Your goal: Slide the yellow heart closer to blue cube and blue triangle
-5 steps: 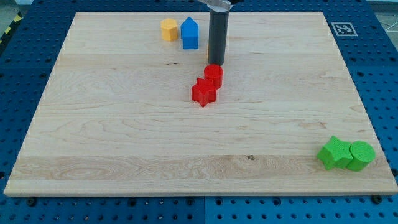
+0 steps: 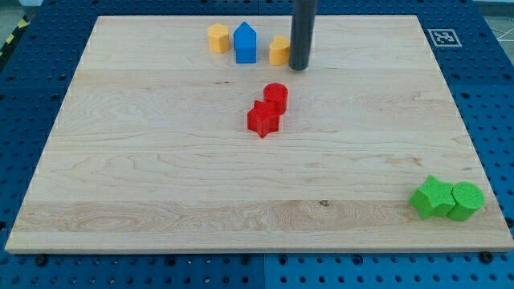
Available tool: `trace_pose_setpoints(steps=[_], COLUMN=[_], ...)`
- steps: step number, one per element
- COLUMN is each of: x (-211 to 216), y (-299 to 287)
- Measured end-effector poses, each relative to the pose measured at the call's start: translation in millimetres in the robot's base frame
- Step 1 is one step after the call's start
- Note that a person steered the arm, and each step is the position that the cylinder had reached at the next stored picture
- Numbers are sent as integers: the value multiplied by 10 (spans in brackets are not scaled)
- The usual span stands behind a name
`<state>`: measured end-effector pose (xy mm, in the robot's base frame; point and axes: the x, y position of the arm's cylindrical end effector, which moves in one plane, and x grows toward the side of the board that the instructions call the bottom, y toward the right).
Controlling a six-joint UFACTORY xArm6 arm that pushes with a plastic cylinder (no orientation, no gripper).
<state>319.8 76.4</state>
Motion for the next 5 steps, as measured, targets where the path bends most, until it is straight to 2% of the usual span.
trace_pose_setpoints(steps=[1, 5], x=[-110, -52], y=[50, -397])
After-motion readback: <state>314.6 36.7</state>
